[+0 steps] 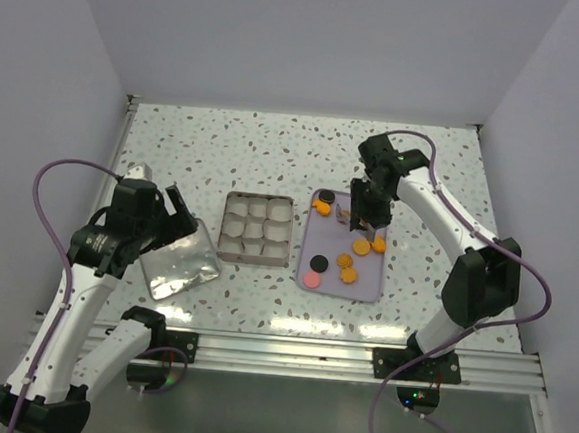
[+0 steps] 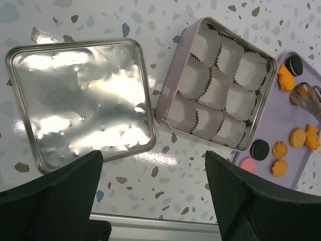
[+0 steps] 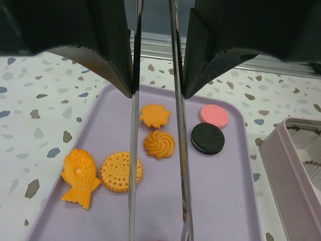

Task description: Pack the cookies

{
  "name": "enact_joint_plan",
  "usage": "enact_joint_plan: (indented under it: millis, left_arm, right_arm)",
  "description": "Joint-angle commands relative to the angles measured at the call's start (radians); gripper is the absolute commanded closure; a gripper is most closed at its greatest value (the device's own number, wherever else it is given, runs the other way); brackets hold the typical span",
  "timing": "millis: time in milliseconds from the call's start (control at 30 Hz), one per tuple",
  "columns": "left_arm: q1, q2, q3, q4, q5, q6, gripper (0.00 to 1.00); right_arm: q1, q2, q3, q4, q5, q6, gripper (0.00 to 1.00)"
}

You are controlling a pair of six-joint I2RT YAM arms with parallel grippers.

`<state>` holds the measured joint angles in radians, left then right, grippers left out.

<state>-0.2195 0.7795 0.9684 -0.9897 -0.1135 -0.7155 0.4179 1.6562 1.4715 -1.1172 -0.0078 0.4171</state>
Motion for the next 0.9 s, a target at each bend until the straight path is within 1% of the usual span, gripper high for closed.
enact_joint_plan:
  millis: [0, 267, 567, 733, 867]
  left_arm:
    - [-0.006, 0.001, 0.009, 0.002, -0.028, -0.006, 0.11]
    - [-0.006, -0.006, 0.004, 0.003, -0.029, -0.018, 0.11]
    - [-0.006, -0.005, 0.023, 0.002, -0.029, -0.019, 0.11]
    - [-0.004, 0.006, 0.036, 0.011, -0.025, -0.021, 0.11]
    - [-0.006, 0.020, 0.049, 0.022, -0.017, -0.021, 0.11]
  right_arm:
    - [-0.001, 0.010, 0.036, -0.001, 0.017, -0.014, 0.56]
    - [-0.001, -0.002, 0.105, -0.053, 0.016, -0.012, 0.59]
    - [-0.001, -0.016, 0.285, -0.130, 0.011, 0.008, 0.61]
    - [0.009, -0.015, 0.366, -0.156, -0.053, 0.031, 0.62]
    - [0.076, 0.000, 0.417, -0.135, -0.103, 0.068, 0.62]
